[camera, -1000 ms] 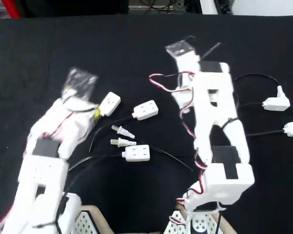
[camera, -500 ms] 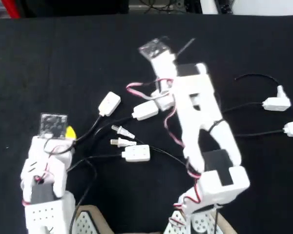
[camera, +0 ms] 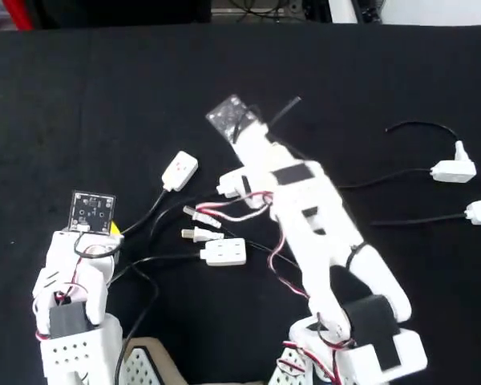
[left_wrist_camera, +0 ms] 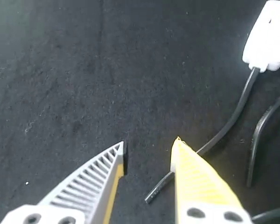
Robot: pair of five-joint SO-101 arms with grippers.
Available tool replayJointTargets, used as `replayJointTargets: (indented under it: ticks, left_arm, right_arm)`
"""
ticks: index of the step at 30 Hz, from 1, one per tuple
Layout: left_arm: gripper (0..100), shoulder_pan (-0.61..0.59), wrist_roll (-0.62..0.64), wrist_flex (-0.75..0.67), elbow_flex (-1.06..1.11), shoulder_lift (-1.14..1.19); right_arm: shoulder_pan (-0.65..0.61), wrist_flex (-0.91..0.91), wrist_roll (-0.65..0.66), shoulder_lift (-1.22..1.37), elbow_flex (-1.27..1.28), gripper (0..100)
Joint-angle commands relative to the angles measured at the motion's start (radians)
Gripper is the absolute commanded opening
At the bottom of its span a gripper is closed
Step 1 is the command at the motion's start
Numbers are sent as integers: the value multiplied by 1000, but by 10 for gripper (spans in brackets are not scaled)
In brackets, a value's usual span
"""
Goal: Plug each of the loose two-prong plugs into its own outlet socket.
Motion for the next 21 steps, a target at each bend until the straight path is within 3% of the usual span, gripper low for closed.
replayJointTargets:
  ticks: [1, 21]
  left_arm:
    - [170, -5, -20, 5, 19, -6]
    - [170, -5, -20, 5, 19, -6]
  right_arm:
    - [-8, -68, -54, -47, 5, 11]
    - [41, -92, -227, -42, 5, 11]
